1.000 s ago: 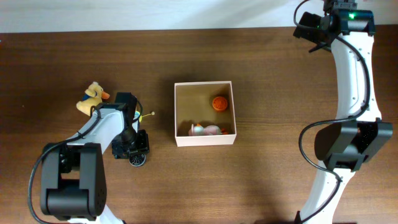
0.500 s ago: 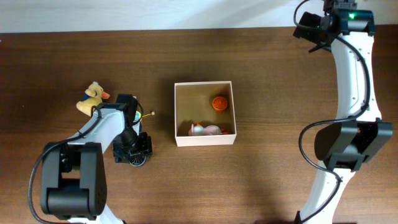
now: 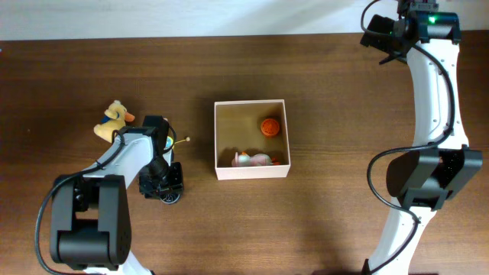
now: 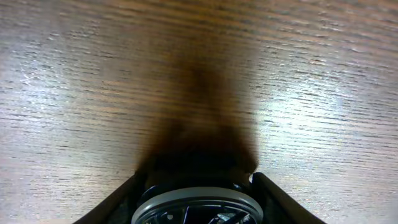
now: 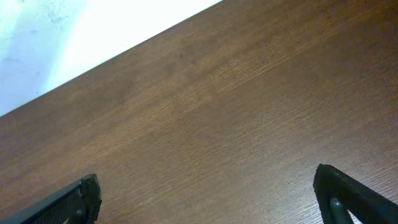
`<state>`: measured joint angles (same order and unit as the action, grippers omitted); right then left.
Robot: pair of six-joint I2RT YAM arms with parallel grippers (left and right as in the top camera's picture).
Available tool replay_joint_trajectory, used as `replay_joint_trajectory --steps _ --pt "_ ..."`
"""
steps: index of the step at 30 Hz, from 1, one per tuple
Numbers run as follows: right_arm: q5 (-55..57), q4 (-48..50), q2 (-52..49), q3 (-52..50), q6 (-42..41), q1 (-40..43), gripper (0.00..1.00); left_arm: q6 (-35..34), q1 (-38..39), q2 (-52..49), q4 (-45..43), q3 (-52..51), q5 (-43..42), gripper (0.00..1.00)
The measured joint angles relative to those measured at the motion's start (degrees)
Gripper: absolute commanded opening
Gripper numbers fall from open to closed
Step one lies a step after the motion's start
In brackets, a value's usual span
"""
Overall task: Pack container
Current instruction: 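Close the left gripper on the black round mesh object, then lift the black object and carry it over the pink box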
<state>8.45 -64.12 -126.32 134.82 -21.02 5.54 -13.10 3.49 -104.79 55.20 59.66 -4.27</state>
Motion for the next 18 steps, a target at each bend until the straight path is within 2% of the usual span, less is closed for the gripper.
replay_joint_trajectory --steps 6,14,18 --pt "0.0 0.0 0.0 0.0 0.0 0.0 0.99 0.0 0.0 -1.3 1.0 5.8 1.3 0.5" --pt "0.0 0.0 0.0 0.0 0.0 0.0 0.99 0.0 0.0 -1.7 6.3 26.4 2.1 0.42" --pt "0.0 0.0 0.0 0.0 0.0 0.0 0.99 0.0 0.2 -1.7 7.2 35.8 2.3 0.41"
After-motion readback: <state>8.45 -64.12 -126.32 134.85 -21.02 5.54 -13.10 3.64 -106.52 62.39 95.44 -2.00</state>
